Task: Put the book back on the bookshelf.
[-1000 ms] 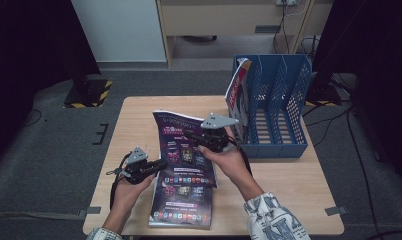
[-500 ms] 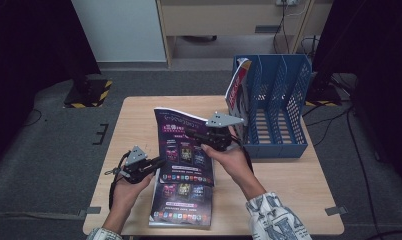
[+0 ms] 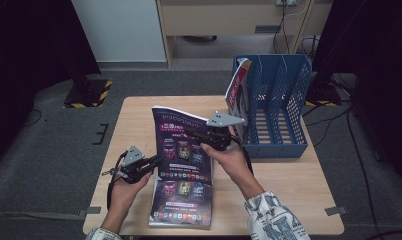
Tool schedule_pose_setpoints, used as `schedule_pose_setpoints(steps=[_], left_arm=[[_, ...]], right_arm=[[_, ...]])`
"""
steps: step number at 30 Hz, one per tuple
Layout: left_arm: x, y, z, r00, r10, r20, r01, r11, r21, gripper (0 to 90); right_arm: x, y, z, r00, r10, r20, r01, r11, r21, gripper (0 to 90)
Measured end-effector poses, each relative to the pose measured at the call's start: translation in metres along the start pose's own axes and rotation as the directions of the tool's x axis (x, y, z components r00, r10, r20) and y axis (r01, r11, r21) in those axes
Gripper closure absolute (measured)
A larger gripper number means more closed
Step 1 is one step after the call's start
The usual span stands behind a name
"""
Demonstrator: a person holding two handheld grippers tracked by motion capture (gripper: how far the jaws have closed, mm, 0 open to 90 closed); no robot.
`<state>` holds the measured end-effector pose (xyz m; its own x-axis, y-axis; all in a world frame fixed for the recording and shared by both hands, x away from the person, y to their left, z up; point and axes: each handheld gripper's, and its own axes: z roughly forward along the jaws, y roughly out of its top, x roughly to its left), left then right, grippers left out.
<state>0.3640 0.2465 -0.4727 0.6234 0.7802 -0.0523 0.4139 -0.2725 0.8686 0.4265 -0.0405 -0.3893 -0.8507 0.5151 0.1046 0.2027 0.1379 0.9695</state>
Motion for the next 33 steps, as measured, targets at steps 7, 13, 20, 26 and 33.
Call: schedule_pose_setpoints(steps=[7, 13, 20, 26, 33], left_arm=[[0.0001, -0.0006, 0.0001, 1.0, 0.003, 0.0, -0.003, 1.0, -0.002, 79.1], [0.0, -0.0009, -0.0003, 1.0, 0.004, -0.001, -0.004, 1.0, -0.003, 78.9], [0.0004, -0.0017, -0.0002, 1.0, 0.004, -0.001, -0.004, 1.0, -0.006, 78.1], [-0.0003, -0.0012, -0.0002, 1.0, 0.001, -0.004, -0.001, 1.0, -0.005, 78.1], [-0.0018, 0.0001, 0.0, 0.9999, 0.01, -0.013, -0.01, 0.9999, -0.002, 78.3]], right_arm=[[0.0029, -0.0007, 0.002, 0.9999, 0.007, -0.014, -0.006, 1.0, 0.012, 79.3], [0.0039, 0.0004, 0.0017, 1.0, 0.002, 0.0, -0.002, 1.0, 0.013, 81.8], [0.0072, 0.0017, 0.0014, 0.9997, -0.016, 0.018, 0.016, 1.0, 0.019, 82.3], [0.0056, 0.0029, 0.0018, 0.9997, -0.007, 0.022, 0.006, 1.0, 0.031, 82.3], [0.0041, 0.0055, 0.0017, 0.9996, 0.008, 0.029, -0.009, 0.998, 0.056, 82.2]])
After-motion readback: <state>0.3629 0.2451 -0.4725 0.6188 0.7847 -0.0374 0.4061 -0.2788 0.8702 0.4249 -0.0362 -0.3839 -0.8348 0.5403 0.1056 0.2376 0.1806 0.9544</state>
